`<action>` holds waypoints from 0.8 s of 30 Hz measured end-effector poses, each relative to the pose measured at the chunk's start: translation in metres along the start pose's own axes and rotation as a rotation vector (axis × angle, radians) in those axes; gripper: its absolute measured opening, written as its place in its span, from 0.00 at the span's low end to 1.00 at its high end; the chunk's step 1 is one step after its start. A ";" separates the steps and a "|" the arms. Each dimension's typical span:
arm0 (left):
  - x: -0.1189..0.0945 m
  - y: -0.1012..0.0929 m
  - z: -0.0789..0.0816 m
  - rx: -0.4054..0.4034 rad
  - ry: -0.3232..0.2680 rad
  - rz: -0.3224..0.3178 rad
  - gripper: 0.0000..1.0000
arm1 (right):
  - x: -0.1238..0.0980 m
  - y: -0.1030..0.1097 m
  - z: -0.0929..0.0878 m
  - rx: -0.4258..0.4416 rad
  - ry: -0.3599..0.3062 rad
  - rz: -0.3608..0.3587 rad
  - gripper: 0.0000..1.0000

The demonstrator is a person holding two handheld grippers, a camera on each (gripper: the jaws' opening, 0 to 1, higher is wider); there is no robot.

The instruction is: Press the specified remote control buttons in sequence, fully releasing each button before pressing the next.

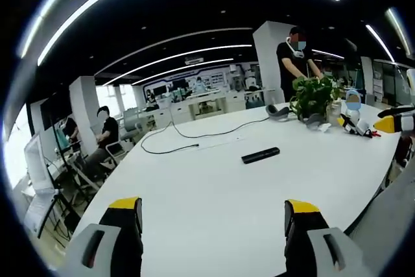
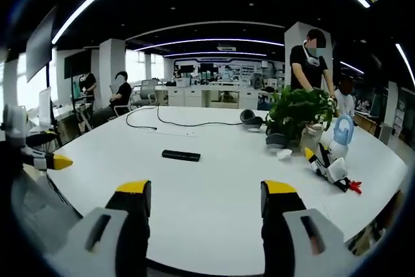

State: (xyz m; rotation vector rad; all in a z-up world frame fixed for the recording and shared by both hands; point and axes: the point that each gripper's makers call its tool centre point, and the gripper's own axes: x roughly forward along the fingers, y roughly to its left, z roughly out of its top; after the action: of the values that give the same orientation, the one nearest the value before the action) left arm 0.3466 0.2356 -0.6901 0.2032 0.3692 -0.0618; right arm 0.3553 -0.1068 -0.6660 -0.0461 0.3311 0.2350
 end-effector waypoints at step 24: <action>0.002 -0.001 -0.001 0.006 0.007 0.000 0.94 | 0.001 0.001 0.000 -0.002 0.007 0.010 0.68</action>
State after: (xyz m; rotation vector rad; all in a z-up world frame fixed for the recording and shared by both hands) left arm 0.3477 0.2350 -0.6922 0.2095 0.3764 -0.0624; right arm 0.3559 -0.1053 -0.6668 -0.0468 0.3380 0.2450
